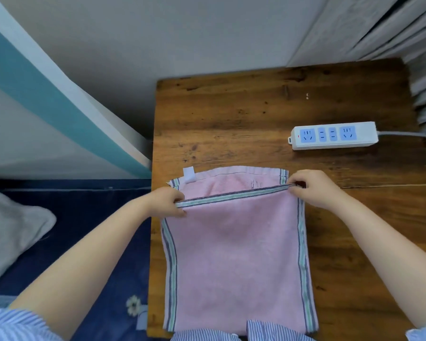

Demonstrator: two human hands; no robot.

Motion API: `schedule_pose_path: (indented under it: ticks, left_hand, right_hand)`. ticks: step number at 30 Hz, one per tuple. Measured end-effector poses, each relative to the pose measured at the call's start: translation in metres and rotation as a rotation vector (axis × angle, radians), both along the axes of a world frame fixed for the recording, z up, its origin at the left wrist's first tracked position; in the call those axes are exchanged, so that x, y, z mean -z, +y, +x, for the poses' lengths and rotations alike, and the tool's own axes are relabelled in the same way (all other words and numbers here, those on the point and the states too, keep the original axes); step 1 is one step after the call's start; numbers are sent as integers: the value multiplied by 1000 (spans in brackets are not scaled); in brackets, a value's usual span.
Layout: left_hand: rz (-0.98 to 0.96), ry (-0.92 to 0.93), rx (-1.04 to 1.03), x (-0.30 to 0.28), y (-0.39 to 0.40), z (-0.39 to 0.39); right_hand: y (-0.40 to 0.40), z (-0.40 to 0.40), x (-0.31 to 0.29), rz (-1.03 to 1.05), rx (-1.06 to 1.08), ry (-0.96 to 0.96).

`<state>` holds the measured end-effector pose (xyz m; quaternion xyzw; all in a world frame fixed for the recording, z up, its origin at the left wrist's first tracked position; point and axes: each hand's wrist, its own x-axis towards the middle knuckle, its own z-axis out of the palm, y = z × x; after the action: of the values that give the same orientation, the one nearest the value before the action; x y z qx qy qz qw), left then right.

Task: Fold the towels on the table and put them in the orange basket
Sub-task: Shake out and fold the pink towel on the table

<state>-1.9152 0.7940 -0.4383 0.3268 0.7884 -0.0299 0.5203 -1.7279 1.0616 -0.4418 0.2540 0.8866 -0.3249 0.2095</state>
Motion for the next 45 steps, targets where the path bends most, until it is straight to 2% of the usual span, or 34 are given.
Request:
schedule_pose_path:
  ticks: [5, 10, 13, 17, 21, 24, 31, 35, 39, 45]
  left_hand:
    - [79, 17, -201, -3, -9, -24]
    - [225, 346, -262, 19, 0, -15]
    - [189, 469, -248, 37, 8, -7]
    - [92, 434, -242, 50, 12, -9]
    - [108, 389, -151, 52, 12, -13]
    - [132, 350, -166, 52, 15, -12]
    - [84, 440, 28, 53, 21, -3]
    - [182, 382, 39, 53, 19, 2]
    - [292, 329, 35, 49, 12, 1]
    - [324, 252, -31, 39, 5, 0]
  right_hand:
    - [7, -19, -1, 36, -47, 6]
    - [3, -34, 19, 172, -42, -14]
    - [-2, -30, 32, 264, -31, 5]
    - [-4, -25, 41, 273, -68, 2]
    - [-1, -24, 44, 236, -129, 1]
    - [3, -26, 42, 261, -147, -12]
    - [-8, -30, 45, 174, -79, -137]
    - [-7, -33, 47, 210, -97, -162]
    - [-9, -34, 46, 205, -209, -151]
    - [-15, -36, 52, 229, -117, -113]
